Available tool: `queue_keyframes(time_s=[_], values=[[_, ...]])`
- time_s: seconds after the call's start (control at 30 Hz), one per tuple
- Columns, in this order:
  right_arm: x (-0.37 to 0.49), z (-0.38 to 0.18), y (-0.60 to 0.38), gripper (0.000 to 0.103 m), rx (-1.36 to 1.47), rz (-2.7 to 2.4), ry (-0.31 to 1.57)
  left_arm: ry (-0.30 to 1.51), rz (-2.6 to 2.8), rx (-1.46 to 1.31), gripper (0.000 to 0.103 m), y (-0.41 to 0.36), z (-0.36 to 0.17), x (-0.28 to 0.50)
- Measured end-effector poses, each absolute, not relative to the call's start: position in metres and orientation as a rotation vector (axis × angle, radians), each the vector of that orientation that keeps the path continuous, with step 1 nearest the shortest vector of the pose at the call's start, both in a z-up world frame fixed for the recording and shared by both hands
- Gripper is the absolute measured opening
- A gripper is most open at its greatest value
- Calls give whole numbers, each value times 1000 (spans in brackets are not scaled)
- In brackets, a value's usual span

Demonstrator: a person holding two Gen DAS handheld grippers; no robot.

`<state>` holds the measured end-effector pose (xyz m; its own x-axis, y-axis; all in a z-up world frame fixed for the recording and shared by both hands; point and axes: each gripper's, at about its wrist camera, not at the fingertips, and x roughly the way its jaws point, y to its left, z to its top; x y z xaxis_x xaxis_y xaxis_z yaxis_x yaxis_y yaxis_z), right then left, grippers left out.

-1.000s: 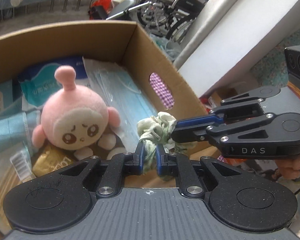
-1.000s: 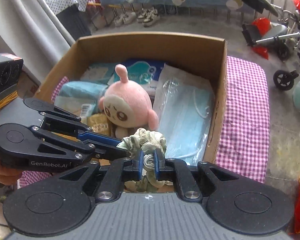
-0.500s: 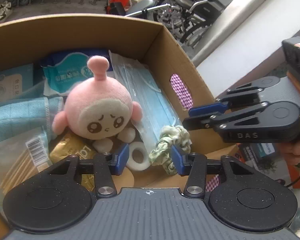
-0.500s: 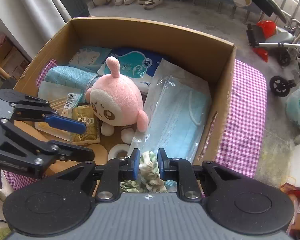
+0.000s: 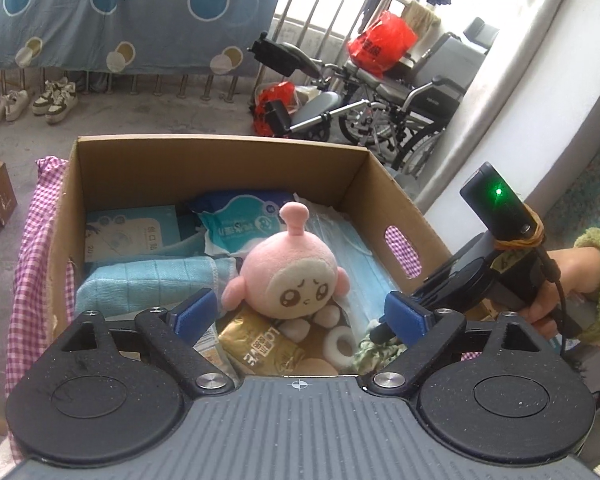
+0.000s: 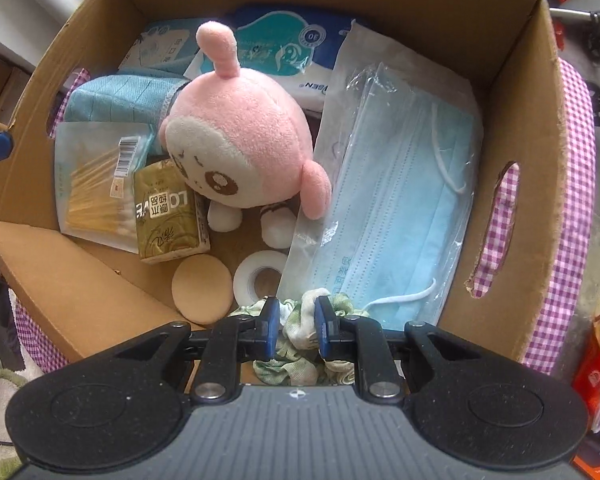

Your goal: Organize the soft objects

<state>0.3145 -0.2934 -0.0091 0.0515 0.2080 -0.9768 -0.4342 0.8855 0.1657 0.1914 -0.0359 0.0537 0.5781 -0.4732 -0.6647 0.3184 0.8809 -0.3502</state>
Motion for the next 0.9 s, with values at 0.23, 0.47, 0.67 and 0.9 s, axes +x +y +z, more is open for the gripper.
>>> queue_keyframes(time_s=[0.23, 0.47, 0.67, 0.9], values=[[280, 50, -317, 43, 21, 462, 1223, 737, -436, -190, 102, -14, 71, 160], [187, 107, -331, 76, 177, 400, 935, 684, -377, -135, 103, 3, 83, 126], [115, 123, -327, 103, 220, 272, 737, 679, -315, -69, 103, 5, 86, 103], [94, 101, -304, 103, 219, 154, 687, 700, -221, 12, 103, -7, 79, 95]])
